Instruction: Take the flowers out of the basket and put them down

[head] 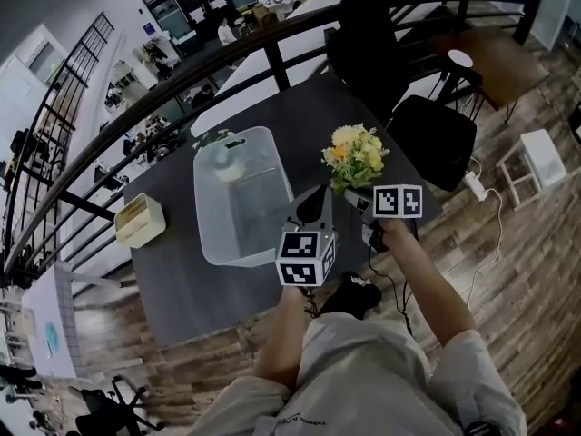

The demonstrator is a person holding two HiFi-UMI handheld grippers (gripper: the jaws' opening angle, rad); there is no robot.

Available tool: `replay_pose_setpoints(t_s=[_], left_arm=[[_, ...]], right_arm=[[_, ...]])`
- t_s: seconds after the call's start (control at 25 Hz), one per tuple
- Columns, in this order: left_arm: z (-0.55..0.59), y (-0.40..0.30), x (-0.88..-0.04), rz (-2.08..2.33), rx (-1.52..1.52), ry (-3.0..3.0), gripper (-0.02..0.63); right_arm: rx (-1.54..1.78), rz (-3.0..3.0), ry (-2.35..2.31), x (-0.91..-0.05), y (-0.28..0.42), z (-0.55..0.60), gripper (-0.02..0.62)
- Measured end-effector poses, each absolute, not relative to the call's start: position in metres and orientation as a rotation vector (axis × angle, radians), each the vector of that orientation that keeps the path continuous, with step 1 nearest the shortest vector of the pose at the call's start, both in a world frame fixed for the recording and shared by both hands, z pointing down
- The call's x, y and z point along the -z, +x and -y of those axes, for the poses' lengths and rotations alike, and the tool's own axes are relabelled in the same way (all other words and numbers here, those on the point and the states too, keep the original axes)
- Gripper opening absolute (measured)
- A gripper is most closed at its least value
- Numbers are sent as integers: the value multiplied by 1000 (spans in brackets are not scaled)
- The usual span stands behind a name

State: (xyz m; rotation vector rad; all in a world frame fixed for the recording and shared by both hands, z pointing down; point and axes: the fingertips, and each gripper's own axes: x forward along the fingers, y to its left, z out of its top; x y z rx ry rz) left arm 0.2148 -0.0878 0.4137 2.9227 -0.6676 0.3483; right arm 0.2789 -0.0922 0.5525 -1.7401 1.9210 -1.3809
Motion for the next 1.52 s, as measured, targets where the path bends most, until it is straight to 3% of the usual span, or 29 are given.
replay_pose_setpoints(t_s=[0.36,0.72,0.88,1.52], left_arm=[[114,269,-433,750,-399,2832,17],[141,302,-467,776,-373,2756,17],[152,306,-472,874,-474,2770,17],[143,273,-490,822,-378,2634,17]], right_arm=[[1530,-2003,-1814,-601,327,107,64],[1716,-2063,-1716,-659,325,128,64],[1762,-2164,-1732,-664,332,132,64],[1834,-2263,-1842,-722,324,176,66]])
